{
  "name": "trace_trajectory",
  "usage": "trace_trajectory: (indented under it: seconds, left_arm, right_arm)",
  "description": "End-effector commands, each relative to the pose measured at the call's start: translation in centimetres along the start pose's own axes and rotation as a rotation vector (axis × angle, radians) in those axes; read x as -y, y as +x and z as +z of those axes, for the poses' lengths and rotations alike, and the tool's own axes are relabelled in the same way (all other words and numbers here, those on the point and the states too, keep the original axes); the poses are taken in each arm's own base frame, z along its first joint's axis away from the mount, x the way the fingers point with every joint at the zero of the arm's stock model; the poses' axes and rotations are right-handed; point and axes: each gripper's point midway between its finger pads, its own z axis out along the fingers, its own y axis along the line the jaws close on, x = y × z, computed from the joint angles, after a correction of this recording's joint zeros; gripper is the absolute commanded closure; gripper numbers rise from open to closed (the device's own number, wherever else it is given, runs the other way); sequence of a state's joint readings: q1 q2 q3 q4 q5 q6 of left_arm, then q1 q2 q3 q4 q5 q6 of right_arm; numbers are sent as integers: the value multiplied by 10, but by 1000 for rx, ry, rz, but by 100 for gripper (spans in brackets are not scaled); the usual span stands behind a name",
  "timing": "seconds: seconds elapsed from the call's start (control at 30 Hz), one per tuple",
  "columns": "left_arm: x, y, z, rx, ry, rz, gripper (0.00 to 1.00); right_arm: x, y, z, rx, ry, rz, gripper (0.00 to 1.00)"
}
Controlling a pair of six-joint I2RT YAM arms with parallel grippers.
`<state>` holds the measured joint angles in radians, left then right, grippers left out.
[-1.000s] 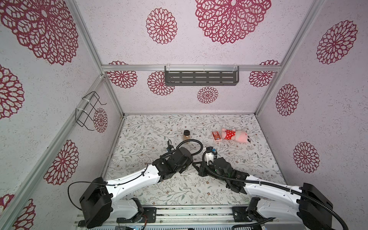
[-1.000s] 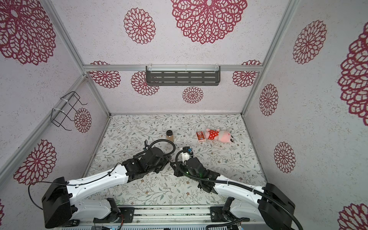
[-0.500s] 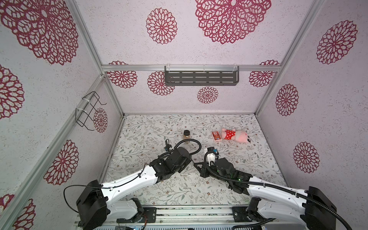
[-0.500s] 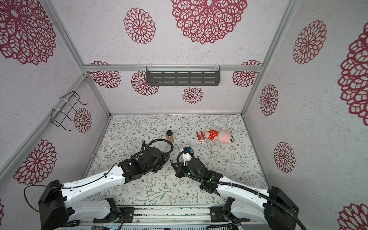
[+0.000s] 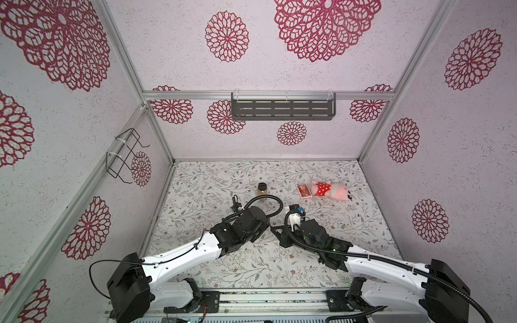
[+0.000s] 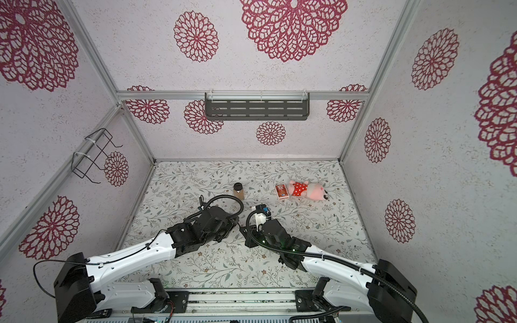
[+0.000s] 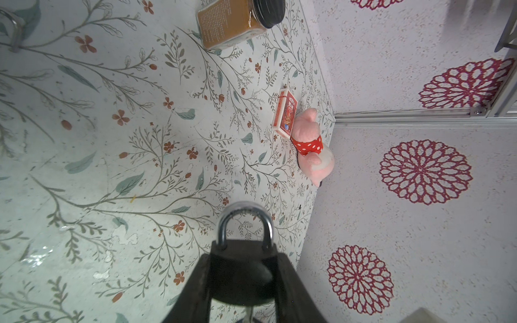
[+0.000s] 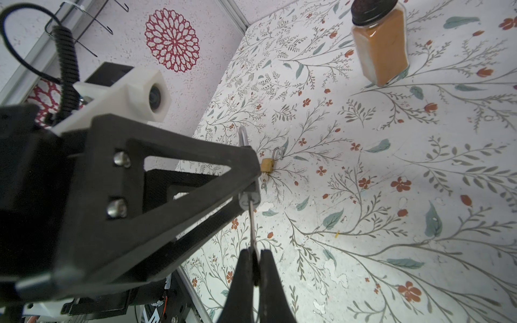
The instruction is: Unlock with the key
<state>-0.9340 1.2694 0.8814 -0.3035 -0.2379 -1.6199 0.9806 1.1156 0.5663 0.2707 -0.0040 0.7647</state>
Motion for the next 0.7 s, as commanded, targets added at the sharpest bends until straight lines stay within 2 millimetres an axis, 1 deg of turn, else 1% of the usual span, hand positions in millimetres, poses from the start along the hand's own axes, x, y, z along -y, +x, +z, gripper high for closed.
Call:
trace_trajectory:
  seconds: [0.0, 0.13, 0.27, 0.37, 0.53, 0.67]
  left_arm:
    - [19, 3, -6, -15, 57, -6, 100]
    - [22, 4, -7, -21, 70, -8, 100]
    - [23, 4, -7, -27, 71, -1, 100]
    - [19, 6, -7, -26, 44, 18, 100]
    - [8, 13, -5, -41, 4, 35, 100]
    - [7, 14, -3, -46, 16, 16, 100]
  right_arm:
    - [-15, -19, 1, 45, -37, -24, 100]
    - [-21, -19, 4, 42, -68, -33, 100]
    - [-20, -22, 2, 42, -49, -60, 100]
    - [-15, -28, -1, 43, -43, -57, 100]
    - [-11, -45, -10, 72, -67, -39, 100]
    - [-11, -49, -10, 65, -50, -46, 100]
